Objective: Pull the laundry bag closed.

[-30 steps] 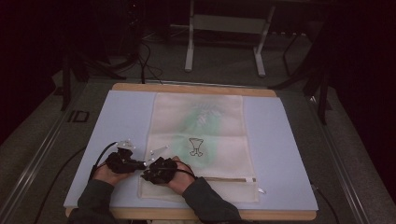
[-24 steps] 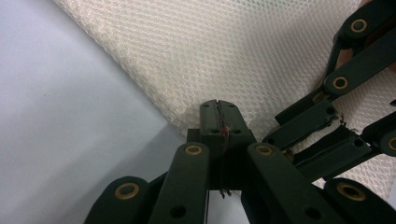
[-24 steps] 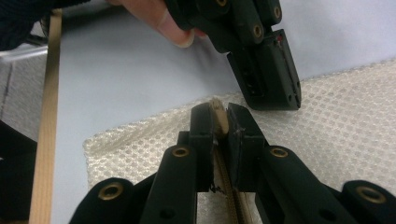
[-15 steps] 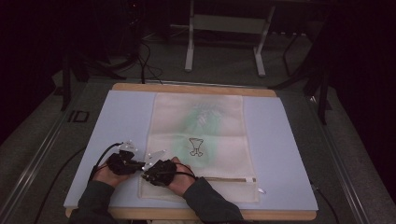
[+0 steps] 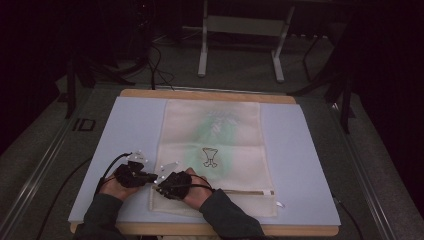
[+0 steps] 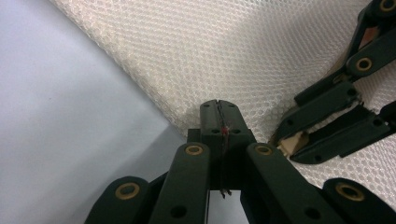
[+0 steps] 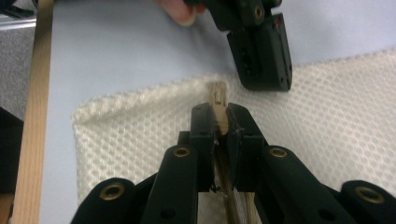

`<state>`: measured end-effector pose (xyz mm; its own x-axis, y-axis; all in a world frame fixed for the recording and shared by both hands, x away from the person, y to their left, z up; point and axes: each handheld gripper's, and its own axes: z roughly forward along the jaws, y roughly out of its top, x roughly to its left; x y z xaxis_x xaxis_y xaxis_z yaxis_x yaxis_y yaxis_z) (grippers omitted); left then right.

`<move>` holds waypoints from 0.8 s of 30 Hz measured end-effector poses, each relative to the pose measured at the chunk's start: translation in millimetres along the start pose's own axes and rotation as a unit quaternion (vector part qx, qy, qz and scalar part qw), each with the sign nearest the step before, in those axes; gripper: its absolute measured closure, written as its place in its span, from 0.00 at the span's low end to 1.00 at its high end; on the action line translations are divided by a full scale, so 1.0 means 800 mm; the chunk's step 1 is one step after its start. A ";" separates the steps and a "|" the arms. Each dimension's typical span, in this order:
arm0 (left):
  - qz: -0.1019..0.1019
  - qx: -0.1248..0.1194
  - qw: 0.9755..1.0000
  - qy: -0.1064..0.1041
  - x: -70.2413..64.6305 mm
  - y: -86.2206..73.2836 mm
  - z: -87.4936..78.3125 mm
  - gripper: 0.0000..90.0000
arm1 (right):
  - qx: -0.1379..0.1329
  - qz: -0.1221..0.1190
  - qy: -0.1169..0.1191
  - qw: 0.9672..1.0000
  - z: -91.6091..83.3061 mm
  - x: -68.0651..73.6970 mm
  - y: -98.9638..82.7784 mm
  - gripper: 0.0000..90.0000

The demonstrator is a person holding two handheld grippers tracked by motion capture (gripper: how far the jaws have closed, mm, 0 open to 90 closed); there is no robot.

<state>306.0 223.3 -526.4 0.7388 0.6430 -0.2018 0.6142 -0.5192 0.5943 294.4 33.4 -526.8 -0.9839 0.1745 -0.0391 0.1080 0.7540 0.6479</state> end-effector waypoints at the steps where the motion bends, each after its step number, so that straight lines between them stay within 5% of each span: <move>1: 0.000 0.000 1.000 -0.001 0.000 0.000 0.000 1.00 | 0.001 -0.002 0.000 1.000 -0.002 -0.001 -0.001 0.92; 24: -0.002 -0.003 1.000 -0.008 0.003 -0.001 0.000 1.00 | 0.010 -0.007 -0.015 1.000 -0.018 0.005 -0.014 0.92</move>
<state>307.0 225.2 -527.1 0.7401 0.6365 -0.2170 0.6161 -0.5124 0.5982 287.1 16.0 -523.2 -0.9806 0.1829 -0.0701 0.0983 0.7691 0.6315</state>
